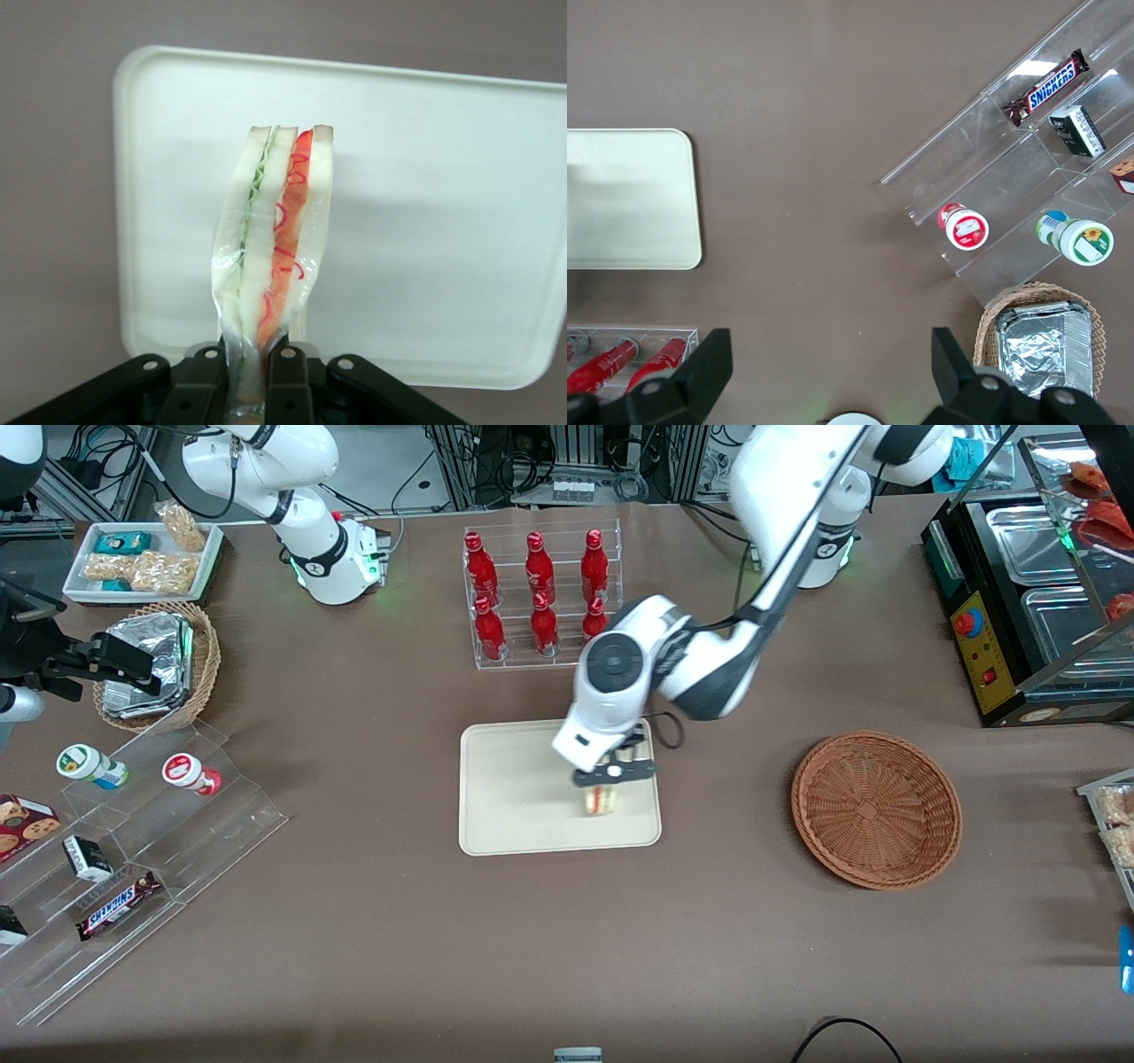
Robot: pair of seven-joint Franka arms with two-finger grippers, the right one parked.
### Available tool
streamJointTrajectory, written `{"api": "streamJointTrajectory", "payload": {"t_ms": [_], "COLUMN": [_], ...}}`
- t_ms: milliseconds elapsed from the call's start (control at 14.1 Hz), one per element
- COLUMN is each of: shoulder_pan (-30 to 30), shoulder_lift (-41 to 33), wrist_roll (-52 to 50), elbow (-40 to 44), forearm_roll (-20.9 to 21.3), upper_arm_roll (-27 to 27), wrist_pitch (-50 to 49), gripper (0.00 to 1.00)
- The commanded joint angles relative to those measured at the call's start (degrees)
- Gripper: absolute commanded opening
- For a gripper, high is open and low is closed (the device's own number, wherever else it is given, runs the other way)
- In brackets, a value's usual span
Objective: Place sandwich from basket to tray
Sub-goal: 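Carry the sandwich with the left gripper over the cream tray, then lower the sandwich onto the tray and open the left gripper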
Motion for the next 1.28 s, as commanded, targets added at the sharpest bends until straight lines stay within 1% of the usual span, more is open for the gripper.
{"api": "streamJointTrajectory", "payload": {"t_ms": [0,425,496,567,638,709,921,1063,1205], "shoulder_pan": [-3.1,-4.5,-4.6,-4.6,-4.6,-4.6,-4.7,-4.7,-4.5], "shoulder_lift": [7.4,12.6,13.0,13.2,13.3,13.4,12.4,9.5,6.3], "wrist_roll": [-3.9,-5.7,-5.8,-5.8,-5.8,-5.8,-5.7,-5.5,-5.1], "elbow": [9.9,13.8,13.8,13.8,13.8,13.8,13.7,13.0,13.0], "forearm_roll": [-0.2,-0.4,-0.5,-0.6,-0.6,-0.6,-0.7,-0.2,-0.5], "upper_arm_roll": [0.8,0.7,0.7,0.7,0.7,0.7,0.8,1.0,1.1], "wrist_pitch": [-1.5,-1.2,-1.1,-1.0,-1.0,-1.0,-1.5,-2.5,-8.1], "gripper": [0.0,0.01,0.03,0.12,0.49,0.99,1.0,1.0,1.0]}}
